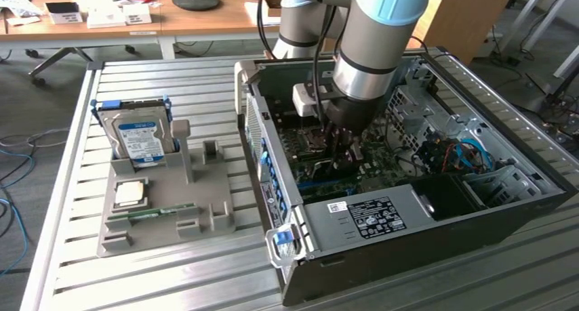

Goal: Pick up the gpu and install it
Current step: 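Insert the gpu into the slot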

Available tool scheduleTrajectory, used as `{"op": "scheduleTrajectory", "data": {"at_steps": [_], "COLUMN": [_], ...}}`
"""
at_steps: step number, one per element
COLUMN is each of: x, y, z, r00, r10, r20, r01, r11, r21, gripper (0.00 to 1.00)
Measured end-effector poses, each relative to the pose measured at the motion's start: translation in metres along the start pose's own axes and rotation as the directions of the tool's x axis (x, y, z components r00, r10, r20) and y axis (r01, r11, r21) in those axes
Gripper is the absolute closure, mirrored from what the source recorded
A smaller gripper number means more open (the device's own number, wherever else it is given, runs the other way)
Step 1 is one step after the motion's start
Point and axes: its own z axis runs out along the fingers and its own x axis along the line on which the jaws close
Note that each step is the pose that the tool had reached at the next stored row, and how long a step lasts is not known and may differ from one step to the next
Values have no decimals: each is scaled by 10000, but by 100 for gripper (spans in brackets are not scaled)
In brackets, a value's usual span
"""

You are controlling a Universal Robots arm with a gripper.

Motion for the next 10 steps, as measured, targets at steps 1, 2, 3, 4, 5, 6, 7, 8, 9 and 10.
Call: {"op": "scheduleTrajectory", "data": {"at_steps": [1,2,3,4,5,6,7,8,9,10], "x": [0,0,0,0,0,-4,-11,-19,-23,-24], "y": [0,0,0,0,0,0,0,1,0,0], "z": [-1,-8,-4,-4,-4,-3,-2,-3,-3,-3], "r00": [10000,10000,10000,10000,10000,10000,10000,10000,10000,10000], "r10": [0,0,0,0,0,-1,2,4,4,3], "r20": [-1,-2,-2,-2,-1,1,1,-2,-2,-1], "r01": [0,0,0,0,0,1,-2,-4,-4,-3], "r11": [10000,10000,10000,10000,10000,10000,10000,10000,10000,10000], "r21": [0,-1,-1,-1,-1,0,1,0,-1,-1], "gripper": [60,60,60,60,60,60,60,60,60,60]}}
